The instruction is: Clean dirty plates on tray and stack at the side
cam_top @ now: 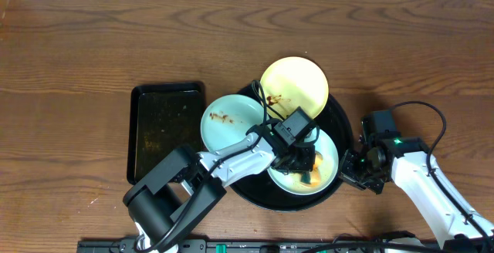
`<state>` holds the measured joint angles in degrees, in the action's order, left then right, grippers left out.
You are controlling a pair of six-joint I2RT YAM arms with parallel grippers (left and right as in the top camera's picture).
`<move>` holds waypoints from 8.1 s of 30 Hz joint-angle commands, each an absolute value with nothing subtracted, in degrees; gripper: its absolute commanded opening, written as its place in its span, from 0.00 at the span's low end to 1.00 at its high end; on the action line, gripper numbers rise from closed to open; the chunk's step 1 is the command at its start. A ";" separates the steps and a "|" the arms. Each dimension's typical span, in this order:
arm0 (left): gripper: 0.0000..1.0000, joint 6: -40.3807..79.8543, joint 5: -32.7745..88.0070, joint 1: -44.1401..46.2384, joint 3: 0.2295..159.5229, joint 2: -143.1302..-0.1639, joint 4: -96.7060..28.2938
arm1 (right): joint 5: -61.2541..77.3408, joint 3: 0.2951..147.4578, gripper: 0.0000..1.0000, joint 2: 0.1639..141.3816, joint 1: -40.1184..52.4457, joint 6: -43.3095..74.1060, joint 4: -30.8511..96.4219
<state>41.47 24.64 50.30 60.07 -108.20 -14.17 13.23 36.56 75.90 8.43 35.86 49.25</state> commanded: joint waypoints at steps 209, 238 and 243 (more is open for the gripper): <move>0.07 18.31 -18.39 44.38 79.48 -82.98 -48.53 | 13.93 36.12 0.02 88.68 8.34 32.73 38.24; 0.07 20.88 -18.52 31.88 79.37 -77.47 -56.95 | -2.11 48.95 0.02 63.37 13.28 31.27 60.80; 0.07 21.58 -18.39 31.40 79.20 -77.91 -56.97 | -9.30 51.22 0.02 63.37 14.66 32.77 62.96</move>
